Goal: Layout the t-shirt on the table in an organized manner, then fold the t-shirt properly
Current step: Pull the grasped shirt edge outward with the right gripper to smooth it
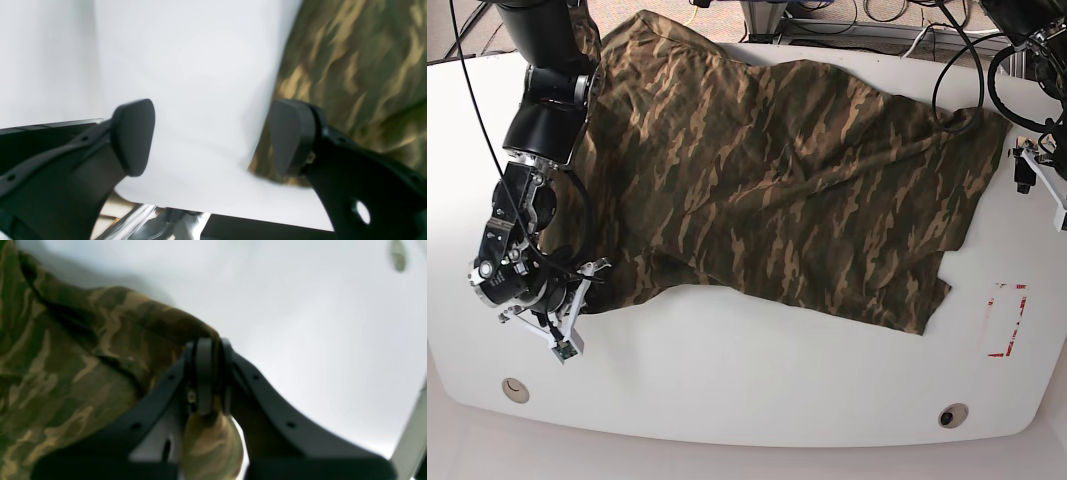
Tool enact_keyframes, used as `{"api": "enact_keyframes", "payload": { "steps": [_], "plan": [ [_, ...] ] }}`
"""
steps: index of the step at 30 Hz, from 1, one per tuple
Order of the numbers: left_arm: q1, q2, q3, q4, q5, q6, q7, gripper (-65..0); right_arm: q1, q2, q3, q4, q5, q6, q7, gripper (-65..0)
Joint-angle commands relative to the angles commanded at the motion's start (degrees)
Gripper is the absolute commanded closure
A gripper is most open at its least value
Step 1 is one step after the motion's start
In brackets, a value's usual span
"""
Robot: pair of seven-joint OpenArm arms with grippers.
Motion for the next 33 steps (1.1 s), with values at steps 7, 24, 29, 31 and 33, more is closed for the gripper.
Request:
{"api": "enact_keyframes", "payload": {
  "steps": [7,24,29,31,33],
  "plan": [
    [-0.62,-0.09,-0.09,-1.76,0.0,0.0,0.0,-50.6,-11.87,-0.18,-0.26,8.0,0.0,0.0,0.09,-0.2],
    [-0.7,0.0,2.2,-2.2,0.0,0.0,-0.09,-50.6,-22.68,-0.7,-5.19,10.29,-0.7,0.0,6.86,-53.4],
    [-0.7,0.0,2.81,-2.2,0.0,0.0,-0.09,-50.6,-18.9,-0.09,-5.01,8.09,-0.79,0.0,8.79,-57.5],
    [-0.7,0.0,2.81,-2.2,0.0,0.0,-0.09,-50.6,-16.44,0.53,-5.01,5.27,-0.79,0.0,9.49,-57.5],
    [-0.7,0.0,2.9,-2.2,0.0,0.0,-0.09,-50.6,-14.42,0.88,-5.01,2.11,-0.79,0.0,10.64,-57.5]
  ]
}}
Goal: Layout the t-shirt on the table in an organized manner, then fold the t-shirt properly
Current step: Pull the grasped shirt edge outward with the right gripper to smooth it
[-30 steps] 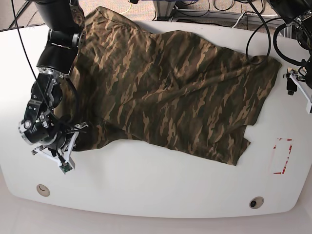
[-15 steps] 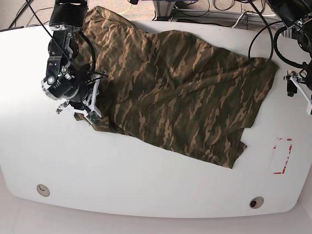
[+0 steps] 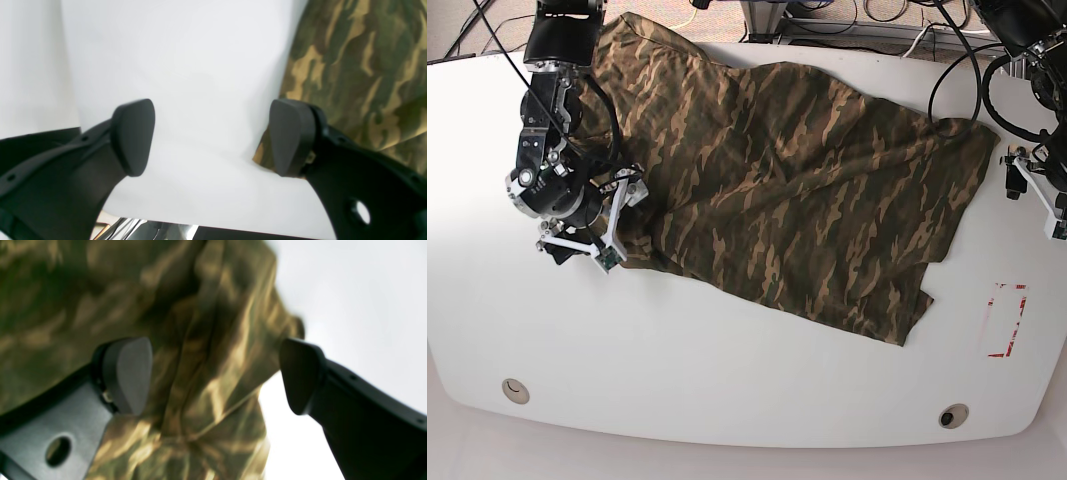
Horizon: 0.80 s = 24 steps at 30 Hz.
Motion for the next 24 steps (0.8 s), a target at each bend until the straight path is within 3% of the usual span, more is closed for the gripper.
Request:
{"api": "enact_keyframes", "payload": {
  "steps": [14,20,24],
  "plan": [
    [0.09,0.0,0.0,0.0,0.09,0.0,0.0,-50.6,12.57,4.84,0.0,-30.68,0.7,0.0,13.19,-57.4],
    [0.18,0.0,0.0,0.0,0.09,0.0,0.0,-50.6,14.68,6.15,0.26,-34.64,0.7,0.0,15.3,-57.4],
    [0.18,0.0,0.0,0.0,0.09,0.0,0.0,-50.6,14.86,6.15,3.52,-34.46,0.7,0.0,15.03,-57.4]
  ]
}}
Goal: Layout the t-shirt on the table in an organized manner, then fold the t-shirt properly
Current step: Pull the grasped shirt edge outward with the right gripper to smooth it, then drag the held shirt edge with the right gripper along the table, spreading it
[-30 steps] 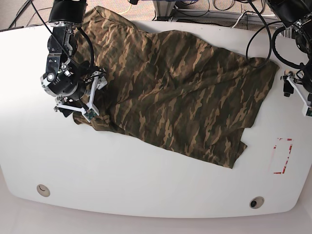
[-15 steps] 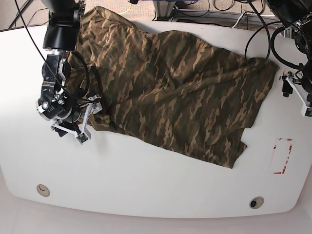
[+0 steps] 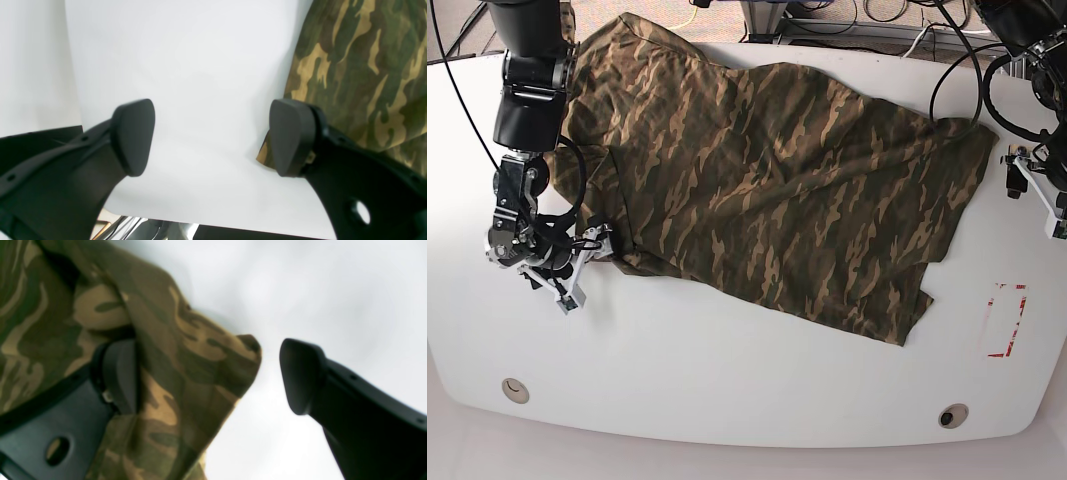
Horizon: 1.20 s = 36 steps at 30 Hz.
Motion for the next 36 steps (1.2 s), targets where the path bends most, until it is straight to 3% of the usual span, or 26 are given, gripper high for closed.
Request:
{"api": "enact_keyframes", "payload": {
  "steps": [15,23,29,36],
  "plan": [
    [-0.09,0.79,1.58,-0.18,0.0,0.0,0.0,-50.6,2.64,0.09,11.16,0.26,0.0,0.0,-5.01,-57.4],
    [-0.09,1.23,2.2,-0.18,0.0,0.0,0.0,-50.6,2.46,-0.26,11.52,4.04,0.0,0.0,-9.67,-57.4],
    [-0.09,1.23,3.16,-0.18,0.0,0.0,0.0,-50.6,-0.62,-2.9,11.43,13.89,0.0,0.0,-14.33,-57.4],
    [-0.18,1.23,4.04,-0.26,0.0,0.0,0.0,-50.6,-2.37,-4.22,11.43,19.78,-0.7,0.0,-15.38,-57.4]
  ]
}}
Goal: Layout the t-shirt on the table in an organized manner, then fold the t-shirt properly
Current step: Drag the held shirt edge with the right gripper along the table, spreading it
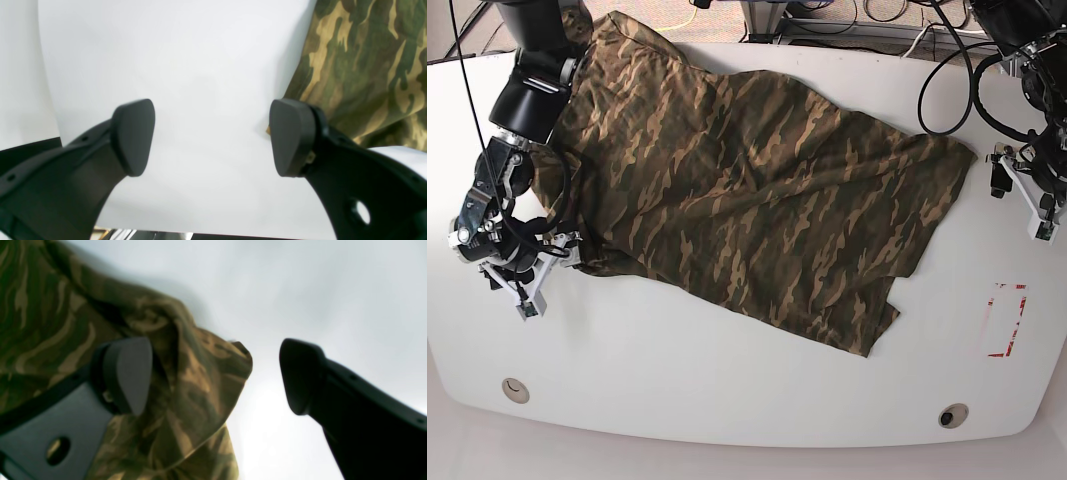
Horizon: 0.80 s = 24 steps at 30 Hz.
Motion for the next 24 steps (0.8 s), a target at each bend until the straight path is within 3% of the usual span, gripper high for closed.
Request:
{"api": "enact_keyframes", "payload": {
  "steps": [7,20,24],
  "plan": [
    [-0.97,0.0,0.35,-2.55,0.0,0.0,-0.26,-50.6,4.31,1.32,0.35,-4.57,-2.73,0.0,2.81,-57.4],
    [-1.76,0.0,0.26,-2.9,0.0,0.0,-0.44,-50.6,10.37,8.18,0.35,-30.51,-2.29,0.0,17.76,-57.4],
    [-1.76,0.0,0.26,-2.9,0.0,0.0,-0.44,-50.6,10.29,8.44,0.35,-32.62,-1.41,0.0,18.02,-57.4]
  ]
}}
